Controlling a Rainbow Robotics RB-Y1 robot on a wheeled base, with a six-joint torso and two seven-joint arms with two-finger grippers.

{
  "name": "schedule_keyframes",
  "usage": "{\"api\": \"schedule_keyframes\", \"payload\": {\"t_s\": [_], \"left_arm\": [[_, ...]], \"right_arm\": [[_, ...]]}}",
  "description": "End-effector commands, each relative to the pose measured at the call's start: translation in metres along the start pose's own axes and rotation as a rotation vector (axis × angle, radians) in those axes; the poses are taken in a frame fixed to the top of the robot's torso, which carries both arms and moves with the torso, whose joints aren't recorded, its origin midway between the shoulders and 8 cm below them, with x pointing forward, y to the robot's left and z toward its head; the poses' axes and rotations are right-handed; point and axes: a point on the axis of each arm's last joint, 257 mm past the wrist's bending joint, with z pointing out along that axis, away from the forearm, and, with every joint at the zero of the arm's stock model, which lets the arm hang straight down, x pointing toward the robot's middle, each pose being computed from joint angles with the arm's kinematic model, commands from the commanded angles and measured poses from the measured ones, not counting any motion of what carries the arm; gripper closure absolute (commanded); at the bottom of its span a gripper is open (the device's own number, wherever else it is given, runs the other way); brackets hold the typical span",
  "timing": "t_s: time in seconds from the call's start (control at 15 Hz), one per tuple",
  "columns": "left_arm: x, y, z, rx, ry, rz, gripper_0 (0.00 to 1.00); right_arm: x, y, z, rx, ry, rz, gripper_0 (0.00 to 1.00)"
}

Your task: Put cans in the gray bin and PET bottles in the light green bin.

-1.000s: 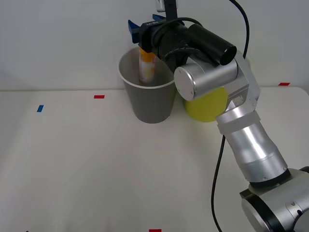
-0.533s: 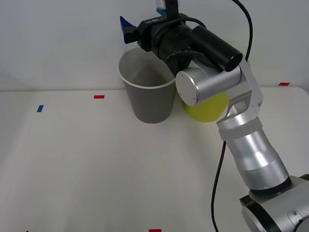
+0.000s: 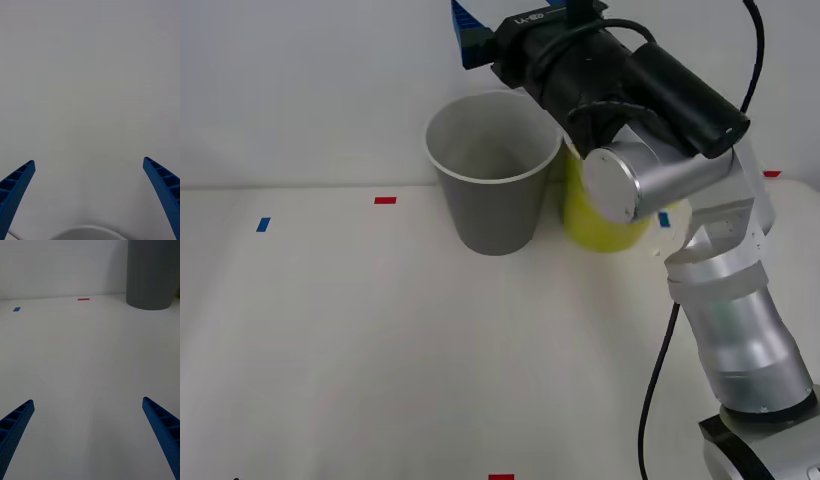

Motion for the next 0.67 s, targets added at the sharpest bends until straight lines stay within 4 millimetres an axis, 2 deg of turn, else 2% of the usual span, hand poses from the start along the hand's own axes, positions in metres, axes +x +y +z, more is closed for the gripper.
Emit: {"api": "schedule_keyframes", "payload": {"t_s": [0.07, 0.2, 0.33, 0.53, 0.67], "left_arm": [[0.0, 0.0, 0.0, 0.0, 0.0, 0.0, 0.0], [0.0, 0.0, 0.0, 0.0, 0.0, 0.0, 0.0], [0.0, 0.0, 0.0, 0.0, 0.0, 0.0, 0.0], [0.0, 0.0, 0.0, 0.0, 0.0, 0.0, 0.0], [0.0, 0.0, 0.0, 0.0, 0.0, 0.0, 0.0]], "right_arm": [[0.003, -0.027, -0.049, 0.047, -0.013, -0.019, 0.01], [0.007, -0.042, -0.085, 0.083, -0.012, -0.026, 0.02], [0.006, -0.056, -0.128, 0.122, -0.012, -0.031, 0.02], [0.013, -0.064, -0.184, 0.167, 0.023, -0.054, 0.01], [0.028, -0.065, -0.215, 0.194, 0.055, -0.044, 0.01]]}}
